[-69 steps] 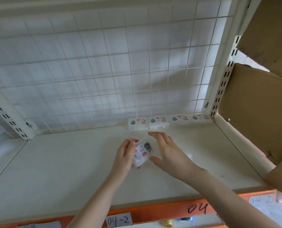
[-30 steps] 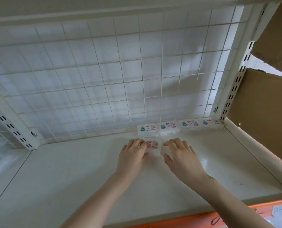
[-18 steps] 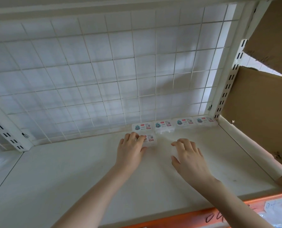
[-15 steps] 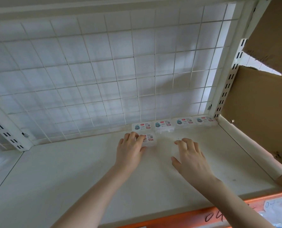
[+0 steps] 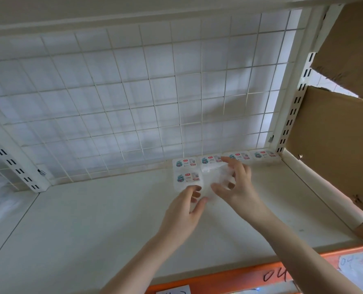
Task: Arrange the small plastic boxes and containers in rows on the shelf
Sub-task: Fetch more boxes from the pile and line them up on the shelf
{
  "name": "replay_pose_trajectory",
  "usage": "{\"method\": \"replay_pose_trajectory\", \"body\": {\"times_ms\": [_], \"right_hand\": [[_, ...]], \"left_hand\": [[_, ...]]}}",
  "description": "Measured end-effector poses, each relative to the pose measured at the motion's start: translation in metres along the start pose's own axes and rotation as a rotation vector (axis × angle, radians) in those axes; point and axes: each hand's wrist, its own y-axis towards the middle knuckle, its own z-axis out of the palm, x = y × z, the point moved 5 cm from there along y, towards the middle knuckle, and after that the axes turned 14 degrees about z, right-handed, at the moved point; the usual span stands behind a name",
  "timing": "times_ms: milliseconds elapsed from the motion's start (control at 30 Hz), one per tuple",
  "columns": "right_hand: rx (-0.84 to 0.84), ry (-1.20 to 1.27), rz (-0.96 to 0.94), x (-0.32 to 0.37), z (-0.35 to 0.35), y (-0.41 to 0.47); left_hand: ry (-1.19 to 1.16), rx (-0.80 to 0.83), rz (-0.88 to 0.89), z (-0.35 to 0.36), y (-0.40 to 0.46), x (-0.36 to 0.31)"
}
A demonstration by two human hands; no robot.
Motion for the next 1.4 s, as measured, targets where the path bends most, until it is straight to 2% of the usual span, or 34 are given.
{"method": "replay_pose_trajectory", "body": {"times_ms": [67,167,333,433,533,633,733,867,967,1033,1100,1167,1233,1333,1400], "right_hand": [[0.071,0.152,0.026,0.0,0.003,-0.002],[0.174,0.24,0.0,-0.002,0.009,-0.01],[0.24,0.187,-0.032,-0.012,0.013,-0.017],[0.222,0.025,-0.023,-0.021,0.019,-0.017],[0.169,-0.169,-0.063,-0.027,0.024,-0.018],[0.164,-0.243,-0.061,-0.028,0.024,-0.019],[0.201,-0.202,-0.008,-0.029,0.025,-0.017],[0.185,0.04,0.086,-0.028,0.024,-0.017],[0.156,0.176,0.163,-0.026,0.028,-0.018],[0.23,0.236,0.214,-0.028,0.034,-0.018],[0.332,0.117,0.196,-0.027,0.042,-0.019],[0.37,-0.042,0.162,-0.027,0.046,-0.018],[0.396,-0.125,0.121,-0.025,0.049,-0.015],[0.484,-0.162,0.084,-0.02,0.057,-0.012],[0.397,-0.347,-0.074,-0.012,0.057,-0.009]], "left_hand": [[-0.322,0.046,-0.064,0.006,-0.009,-0.005],[-0.55,-0.019,-0.124,0.004,-0.017,-0.005],[-0.409,-0.157,-0.163,-0.011,-0.026,0.008],[-0.288,-0.203,-0.144,-0.019,-0.029,0.011],[-0.151,-0.218,-0.074,-0.023,-0.03,0.007],[-0.13,-0.199,-0.034,-0.025,-0.033,0.001],[-0.188,-0.172,-0.083,-0.027,-0.036,-0.001],[-0.257,-0.261,-0.214,-0.032,-0.039,0.004],[-0.361,-0.215,-0.269,-0.025,-0.04,0.002],[-0.412,-0.196,-0.3,-0.021,-0.042,-0.001],[-0.456,-0.251,-0.325,-0.02,-0.044,-0.002],[-0.354,-0.288,-0.32,-0.024,-0.046,0.002],[-0.047,-0.251,-0.244,-0.032,-0.046,0.005],[0.264,-0.052,-0.108,-0.035,-0.041,0.006],[0.355,0.111,-0.048,-0.031,-0.038,0.003]]}}
